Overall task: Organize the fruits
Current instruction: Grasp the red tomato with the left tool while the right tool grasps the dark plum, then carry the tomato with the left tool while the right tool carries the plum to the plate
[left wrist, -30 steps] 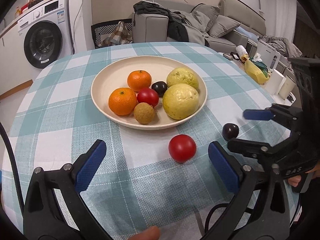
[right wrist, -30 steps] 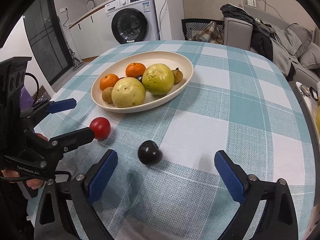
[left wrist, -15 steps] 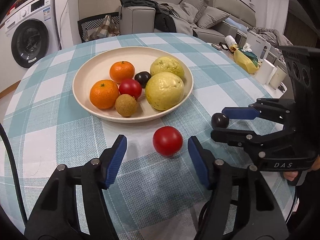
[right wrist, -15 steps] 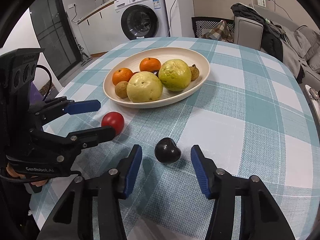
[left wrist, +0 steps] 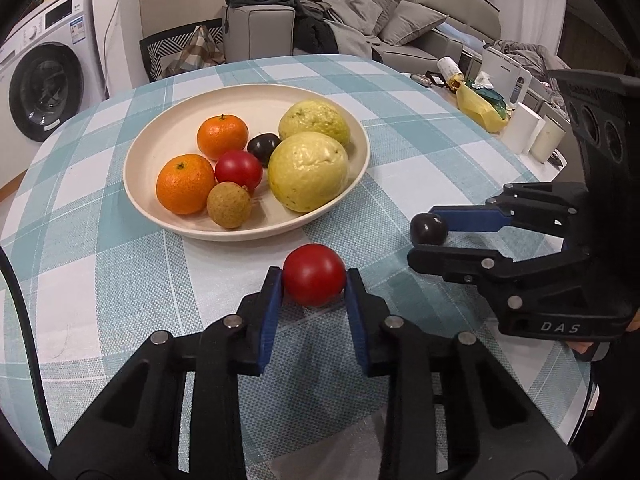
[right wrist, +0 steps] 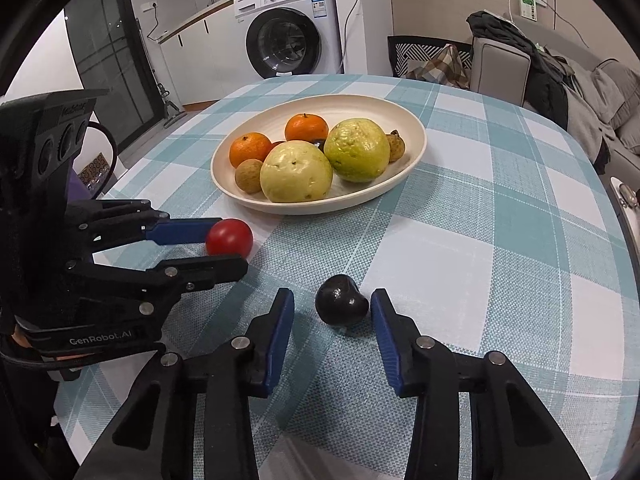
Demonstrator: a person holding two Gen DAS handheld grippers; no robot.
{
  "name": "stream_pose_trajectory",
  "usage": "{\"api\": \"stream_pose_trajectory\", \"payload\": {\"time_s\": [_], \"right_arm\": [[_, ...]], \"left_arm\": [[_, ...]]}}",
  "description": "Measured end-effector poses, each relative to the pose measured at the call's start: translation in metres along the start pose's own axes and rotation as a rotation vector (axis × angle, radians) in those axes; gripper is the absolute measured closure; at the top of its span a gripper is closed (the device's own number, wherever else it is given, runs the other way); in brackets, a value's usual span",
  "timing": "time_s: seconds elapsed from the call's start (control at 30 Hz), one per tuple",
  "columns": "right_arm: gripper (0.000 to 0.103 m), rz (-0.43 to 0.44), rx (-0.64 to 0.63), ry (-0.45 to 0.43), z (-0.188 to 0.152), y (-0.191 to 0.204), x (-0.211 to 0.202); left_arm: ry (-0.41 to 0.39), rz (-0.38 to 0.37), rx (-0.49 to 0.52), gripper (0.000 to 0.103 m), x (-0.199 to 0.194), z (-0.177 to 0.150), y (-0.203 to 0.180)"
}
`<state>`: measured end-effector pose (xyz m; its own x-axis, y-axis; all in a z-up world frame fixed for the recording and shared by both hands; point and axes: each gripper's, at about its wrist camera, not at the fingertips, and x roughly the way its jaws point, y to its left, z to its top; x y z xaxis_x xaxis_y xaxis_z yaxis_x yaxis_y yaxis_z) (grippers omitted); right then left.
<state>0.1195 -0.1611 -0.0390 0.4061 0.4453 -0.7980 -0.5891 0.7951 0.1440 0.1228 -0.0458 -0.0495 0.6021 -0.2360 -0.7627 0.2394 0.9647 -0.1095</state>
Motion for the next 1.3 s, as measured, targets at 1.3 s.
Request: {"api": "stream_pose_trajectory", "payload": {"time_s": [1.3], "right_arm": [[0.076, -0.003, -0.017, -0.097, 0.004, 0.006, -0.016]], "left_arm": [[-0.134, 0.037, -0.044, 0.075, -0.034, 0.000, 0.011]]}}
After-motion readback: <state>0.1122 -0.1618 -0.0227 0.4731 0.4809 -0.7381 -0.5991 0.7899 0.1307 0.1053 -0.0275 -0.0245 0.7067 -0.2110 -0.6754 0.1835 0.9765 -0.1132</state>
